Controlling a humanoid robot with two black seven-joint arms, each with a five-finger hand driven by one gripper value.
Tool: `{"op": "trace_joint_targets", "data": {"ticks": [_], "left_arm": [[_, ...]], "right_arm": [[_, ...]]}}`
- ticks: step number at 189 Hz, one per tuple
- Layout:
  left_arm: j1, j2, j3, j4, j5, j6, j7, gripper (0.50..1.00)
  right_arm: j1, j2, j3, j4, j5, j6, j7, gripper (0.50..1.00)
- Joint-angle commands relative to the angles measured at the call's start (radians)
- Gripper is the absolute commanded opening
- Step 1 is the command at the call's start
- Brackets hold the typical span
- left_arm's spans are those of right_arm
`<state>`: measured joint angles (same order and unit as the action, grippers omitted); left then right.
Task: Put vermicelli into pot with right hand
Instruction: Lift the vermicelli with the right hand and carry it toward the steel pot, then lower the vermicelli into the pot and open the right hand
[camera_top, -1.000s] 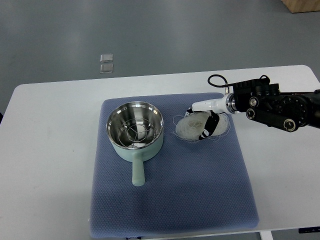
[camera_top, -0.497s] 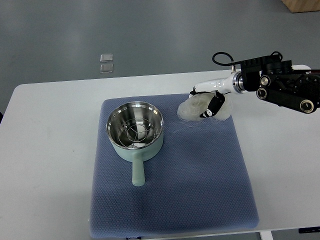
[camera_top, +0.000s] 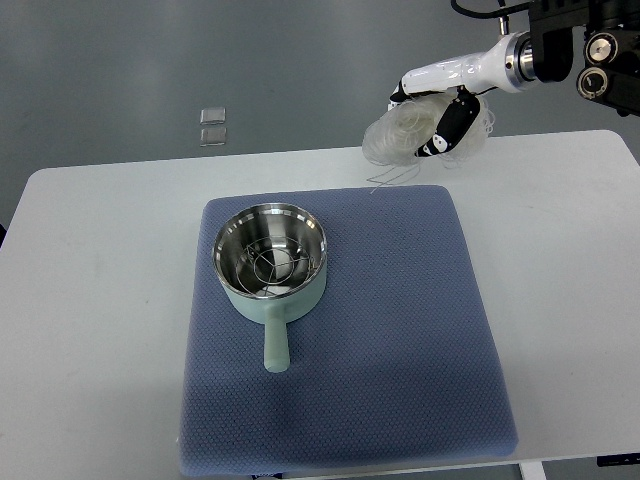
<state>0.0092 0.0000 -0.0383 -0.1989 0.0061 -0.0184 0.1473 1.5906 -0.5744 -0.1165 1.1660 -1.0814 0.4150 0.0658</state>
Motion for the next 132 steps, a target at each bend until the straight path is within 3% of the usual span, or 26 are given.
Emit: {"op": "trace_joint_targets", "data": {"ticks": [1,34,81,106,132], "left_arm": [[0.000,0.000,0.000,-0.001,0.000,0.000,0.000,1.000],[0.000,0.000,0.000,0.001,0.000,-0.002,0.000,1.000],[0.006,0.000,-0.002,-0.001,0.000,-0.002,0.000,1.000],[0.006,0.000,-0.002,-0.001,0.000,0.000,0.000,1.000],[0.006,0.000,0.000,-0.001,0.000,-0.002,0.000,1.000]], "right_arm": [[0.014,0.056,-0.002,-0.009,0.061,-0.021,-0.001,0.500],[0.029,0.215,-0.005,-0.069,0.144,-0.050,-0.001,0.500],[0.026,0.478,-0.006,-0.244,0.187,-0.058,0.000,0.500],[-0.007,0.559,-0.006,-0.305,0.184,-0.058,0.000,0.500],[-0.054,0.574,-0.003,-0.324,0.181,-0.059,0.000,0.500]]}}
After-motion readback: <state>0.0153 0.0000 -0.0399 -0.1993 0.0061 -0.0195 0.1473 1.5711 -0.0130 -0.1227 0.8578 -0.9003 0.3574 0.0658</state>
